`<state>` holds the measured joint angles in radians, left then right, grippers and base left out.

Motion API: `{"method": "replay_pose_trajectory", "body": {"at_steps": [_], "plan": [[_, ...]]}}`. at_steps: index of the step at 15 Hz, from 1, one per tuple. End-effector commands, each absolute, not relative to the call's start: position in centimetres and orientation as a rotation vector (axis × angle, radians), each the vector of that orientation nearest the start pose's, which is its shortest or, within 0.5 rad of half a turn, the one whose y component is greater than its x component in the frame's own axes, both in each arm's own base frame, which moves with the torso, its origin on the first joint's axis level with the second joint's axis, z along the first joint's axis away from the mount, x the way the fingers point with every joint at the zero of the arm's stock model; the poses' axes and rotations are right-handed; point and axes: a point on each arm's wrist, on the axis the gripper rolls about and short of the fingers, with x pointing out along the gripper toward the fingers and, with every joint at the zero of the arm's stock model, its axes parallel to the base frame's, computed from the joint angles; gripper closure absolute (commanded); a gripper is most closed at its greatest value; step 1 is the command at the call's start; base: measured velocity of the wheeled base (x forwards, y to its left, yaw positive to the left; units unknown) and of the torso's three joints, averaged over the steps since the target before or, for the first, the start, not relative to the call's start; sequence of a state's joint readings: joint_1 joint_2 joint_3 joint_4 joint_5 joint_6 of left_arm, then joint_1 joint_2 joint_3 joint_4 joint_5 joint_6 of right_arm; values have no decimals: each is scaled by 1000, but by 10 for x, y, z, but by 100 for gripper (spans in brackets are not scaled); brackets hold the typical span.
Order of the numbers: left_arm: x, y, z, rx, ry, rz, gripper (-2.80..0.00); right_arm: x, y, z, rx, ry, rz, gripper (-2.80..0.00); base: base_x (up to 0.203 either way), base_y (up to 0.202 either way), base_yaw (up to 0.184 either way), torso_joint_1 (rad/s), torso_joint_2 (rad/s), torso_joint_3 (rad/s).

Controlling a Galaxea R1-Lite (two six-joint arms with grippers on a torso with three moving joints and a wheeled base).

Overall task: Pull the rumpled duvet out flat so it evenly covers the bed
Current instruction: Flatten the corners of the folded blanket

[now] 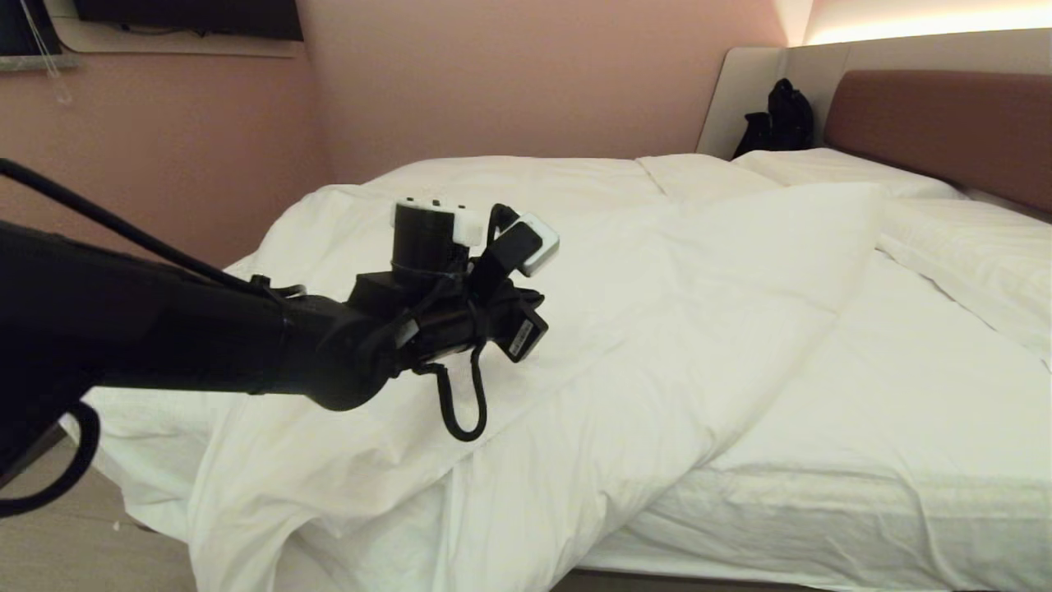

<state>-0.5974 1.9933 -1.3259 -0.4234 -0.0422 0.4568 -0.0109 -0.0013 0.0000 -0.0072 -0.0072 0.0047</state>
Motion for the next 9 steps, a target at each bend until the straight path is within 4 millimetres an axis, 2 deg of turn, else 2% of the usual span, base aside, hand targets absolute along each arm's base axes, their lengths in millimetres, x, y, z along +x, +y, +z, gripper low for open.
{"method": "replay_pose_trajectory", "body": {"at_steps": [1,3,9], "plan": [[356,-243,186,514,106,-692,0,-23,0,76,5,-8,-18,0,0,0,0,0,0,0],[365,-249,186,506,95,-692,0,-23,0,76,5,-8,-18,0,0,0,0,0,0,0],[370,-249,190,468,184,-696,0,-23,0,76,5,-8,-18,0,0,0,0,0,0,0]]}}
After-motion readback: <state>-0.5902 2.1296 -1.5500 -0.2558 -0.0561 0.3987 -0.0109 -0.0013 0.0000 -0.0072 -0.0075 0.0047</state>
